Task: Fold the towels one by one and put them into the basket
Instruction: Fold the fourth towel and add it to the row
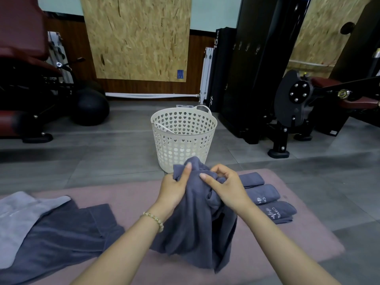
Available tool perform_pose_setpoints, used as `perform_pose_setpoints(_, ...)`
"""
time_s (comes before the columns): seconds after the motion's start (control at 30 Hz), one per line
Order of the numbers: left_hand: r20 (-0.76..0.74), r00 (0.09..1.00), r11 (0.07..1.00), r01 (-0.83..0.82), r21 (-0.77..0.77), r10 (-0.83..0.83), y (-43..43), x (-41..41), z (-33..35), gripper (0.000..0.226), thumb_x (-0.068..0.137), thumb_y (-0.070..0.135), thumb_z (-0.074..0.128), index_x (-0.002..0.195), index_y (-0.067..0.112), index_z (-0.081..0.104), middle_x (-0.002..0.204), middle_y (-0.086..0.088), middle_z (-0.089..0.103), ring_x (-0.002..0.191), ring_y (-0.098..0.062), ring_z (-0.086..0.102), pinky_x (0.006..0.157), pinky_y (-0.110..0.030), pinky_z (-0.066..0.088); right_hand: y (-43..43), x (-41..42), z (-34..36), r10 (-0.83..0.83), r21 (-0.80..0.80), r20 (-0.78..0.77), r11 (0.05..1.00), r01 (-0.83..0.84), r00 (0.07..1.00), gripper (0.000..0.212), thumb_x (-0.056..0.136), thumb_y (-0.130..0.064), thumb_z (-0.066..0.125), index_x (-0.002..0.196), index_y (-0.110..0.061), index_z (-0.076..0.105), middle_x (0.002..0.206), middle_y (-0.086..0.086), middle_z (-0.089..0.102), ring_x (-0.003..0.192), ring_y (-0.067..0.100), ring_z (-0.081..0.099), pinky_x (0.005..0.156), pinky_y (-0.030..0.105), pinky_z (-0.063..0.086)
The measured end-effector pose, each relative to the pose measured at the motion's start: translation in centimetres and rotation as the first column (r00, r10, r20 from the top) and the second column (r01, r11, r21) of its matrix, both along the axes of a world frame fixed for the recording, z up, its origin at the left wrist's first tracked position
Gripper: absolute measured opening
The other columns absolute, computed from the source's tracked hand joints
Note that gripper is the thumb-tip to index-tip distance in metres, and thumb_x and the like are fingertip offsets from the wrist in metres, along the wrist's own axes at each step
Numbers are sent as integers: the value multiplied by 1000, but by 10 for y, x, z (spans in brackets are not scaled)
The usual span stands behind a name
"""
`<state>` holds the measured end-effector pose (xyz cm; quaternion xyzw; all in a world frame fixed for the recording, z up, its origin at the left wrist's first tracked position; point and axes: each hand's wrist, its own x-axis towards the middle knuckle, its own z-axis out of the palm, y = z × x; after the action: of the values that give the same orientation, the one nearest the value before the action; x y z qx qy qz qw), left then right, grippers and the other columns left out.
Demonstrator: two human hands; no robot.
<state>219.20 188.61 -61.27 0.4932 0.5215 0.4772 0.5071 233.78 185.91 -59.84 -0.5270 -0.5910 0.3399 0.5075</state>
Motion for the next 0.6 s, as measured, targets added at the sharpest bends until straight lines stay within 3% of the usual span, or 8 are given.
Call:
perform_pose_setpoints(0.1, 58, 987, 979, -154, 133, 148, 10, -3, 0, 45, 93, 46, 47, 58, 17, 43, 56, 2, 46, 54, -9, 42, 47, -20, 35, -5, -2, 5, 219, -223, -26, 950, -219, 975, 42, 90, -36, 59, 65, -3, 51, 67, 3, 51, 69, 10, 46, 70, 23, 41)
perform_pose_setpoints(0.2, 26, 989, 953, -149, 266, 147, 13, -7, -1, 47, 97, 41, 41, 57, 21, 29, 53, 4, 35, 50, -7, 32, 47, -25, 29, -9, -2, 6, 239, -483, -175, 825, -295, 955, 42, 89, -44, 57, 76, -5, 61, 78, 10, 63, 75, 16, 58, 77, 25, 49)
perform_pose_setpoints(0.3, 49, 998, 950, -55, 309, 42, 8, -4, -2, 43, 98, 37, 39, 61, 21, 26, 55, 0, 27, 47, -3, 26, 44, -20, 23, -9, -6, -4, 234, -498, -251, 801, -332, 939, 27, 89, -33, 63, 67, -16, 57, 68, -1, 61, 64, 7, 55, 65, 17, 47)
perform_pose_setpoints(0.4, 13, 1000, 941, 0, 338, -5, 5, -2, 0, 42, 99, 33, 38, 60, 20, 26, 49, 11, 27, 45, 1, 25, 42, -16, 23, -9, -14, -6, 245, -488, -344, 779, -395, 907, 10, 89, -25, 63, 82, -18, 63, 83, 2, 65, 78, 9, 61, 77, 19, 50)
perform_pose_setpoints(0.5, -7, 1000, 933, -17, 359, 20, 7, -9, 2, 44, 99, 36, 35, 59, 20, 25, 50, 10, 26, 44, 0, 25, 43, -16, 24, -10, -15, -5, 293, -486, -410, 731, -479, 864, 17, 90, -28, 61, 90, -12, 69, 88, 4, 70, 85, 12, 65, 84, 22, 51)
perform_pose_setpoints(0.6, -65, 997, 929, -17, 369, 44, 11, -16, 3, 45, 98, 39, 34, 58, 20, 25, 53, 5, 26, 45, -2, 25, 45, -18, 23, -8, -13, -4, 286, -485, -425, 729, -483, 859, 38, 76, -38, 70, 97, -7, 63, 93, 8, 66, 91, 17, 61, 90, 28, 47)
